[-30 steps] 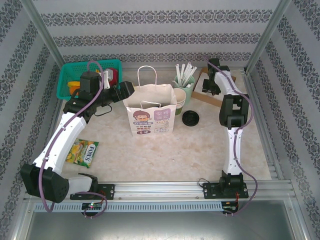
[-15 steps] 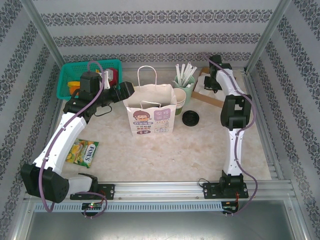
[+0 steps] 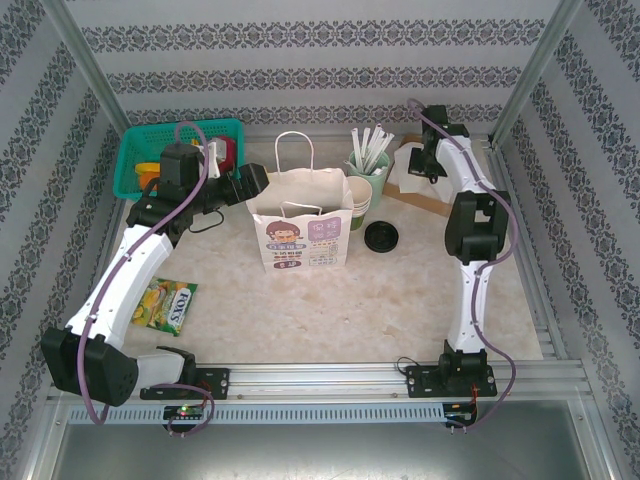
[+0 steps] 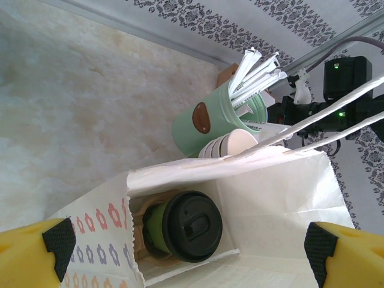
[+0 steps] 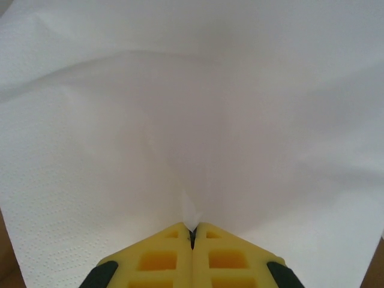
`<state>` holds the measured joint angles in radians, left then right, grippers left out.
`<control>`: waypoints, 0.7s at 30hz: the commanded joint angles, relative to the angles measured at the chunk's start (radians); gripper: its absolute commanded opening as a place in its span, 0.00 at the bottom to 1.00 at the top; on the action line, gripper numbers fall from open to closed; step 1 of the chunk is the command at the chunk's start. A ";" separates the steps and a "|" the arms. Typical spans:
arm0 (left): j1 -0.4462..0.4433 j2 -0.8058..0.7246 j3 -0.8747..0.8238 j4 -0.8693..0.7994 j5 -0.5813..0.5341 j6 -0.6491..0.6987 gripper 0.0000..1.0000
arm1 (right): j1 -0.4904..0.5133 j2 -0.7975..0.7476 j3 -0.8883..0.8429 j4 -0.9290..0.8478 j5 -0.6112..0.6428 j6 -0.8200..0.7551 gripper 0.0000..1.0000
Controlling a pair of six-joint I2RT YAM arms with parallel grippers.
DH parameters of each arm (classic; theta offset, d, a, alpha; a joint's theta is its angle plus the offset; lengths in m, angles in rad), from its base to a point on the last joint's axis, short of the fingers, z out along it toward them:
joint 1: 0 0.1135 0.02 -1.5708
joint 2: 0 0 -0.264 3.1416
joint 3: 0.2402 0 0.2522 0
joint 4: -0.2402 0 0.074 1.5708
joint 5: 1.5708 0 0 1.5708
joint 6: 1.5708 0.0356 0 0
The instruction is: Pack the takeout coffee
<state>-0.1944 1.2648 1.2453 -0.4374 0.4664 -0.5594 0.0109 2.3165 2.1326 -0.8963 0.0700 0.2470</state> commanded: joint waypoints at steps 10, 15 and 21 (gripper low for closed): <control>0.007 -0.043 -0.021 -0.004 0.003 0.030 1.00 | 0.005 -0.318 -0.229 0.154 0.015 -0.070 0.00; 0.006 -0.051 -0.024 0.002 0.004 0.036 1.00 | 0.004 -0.420 -0.335 0.255 0.027 -0.089 0.00; 0.007 -0.054 -0.024 0.007 0.010 0.038 1.00 | 0.003 -0.377 -0.287 0.151 0.102 -0.042 0.00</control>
<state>-0.1944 1.2343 1.2362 -0.4400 0.4671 -0.5491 0.0109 1.9251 1.8141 -0.6952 0.0975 0.1799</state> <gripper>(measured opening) 0.996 0.067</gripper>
